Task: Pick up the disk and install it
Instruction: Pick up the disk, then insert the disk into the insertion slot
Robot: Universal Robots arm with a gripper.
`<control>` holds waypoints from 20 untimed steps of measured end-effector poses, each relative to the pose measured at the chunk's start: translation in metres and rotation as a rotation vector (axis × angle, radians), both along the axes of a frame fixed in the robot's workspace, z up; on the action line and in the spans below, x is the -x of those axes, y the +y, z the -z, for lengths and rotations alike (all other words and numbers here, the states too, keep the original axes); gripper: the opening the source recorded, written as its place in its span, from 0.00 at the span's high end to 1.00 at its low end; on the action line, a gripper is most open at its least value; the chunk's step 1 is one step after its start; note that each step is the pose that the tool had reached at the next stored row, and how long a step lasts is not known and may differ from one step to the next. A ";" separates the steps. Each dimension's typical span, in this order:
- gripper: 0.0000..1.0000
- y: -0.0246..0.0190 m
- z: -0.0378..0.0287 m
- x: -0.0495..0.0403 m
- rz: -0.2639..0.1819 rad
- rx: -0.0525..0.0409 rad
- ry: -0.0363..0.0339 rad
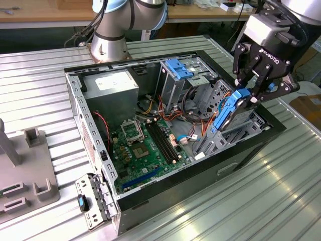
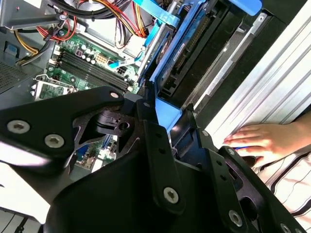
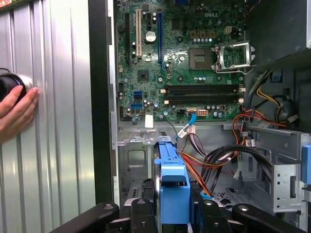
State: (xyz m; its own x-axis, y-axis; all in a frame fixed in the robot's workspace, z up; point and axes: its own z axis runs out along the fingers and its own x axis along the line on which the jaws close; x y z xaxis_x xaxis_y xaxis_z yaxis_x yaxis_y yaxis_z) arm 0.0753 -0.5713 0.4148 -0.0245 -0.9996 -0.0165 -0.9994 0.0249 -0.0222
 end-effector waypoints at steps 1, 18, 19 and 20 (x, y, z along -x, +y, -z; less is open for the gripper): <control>0.64 -0.0001 0.0021 0.0000 0.000 -0.0001 0.0000; 0.50 -0.0007 0.0146 0.0000 0.000 0.0012 -0.0001; 0.50 -0.0007 0.0146 0.0000 0.000 0.0013 0.0000; 0.50 -0.0007 0.0146 0.0000 0.000 0.0013 0.0000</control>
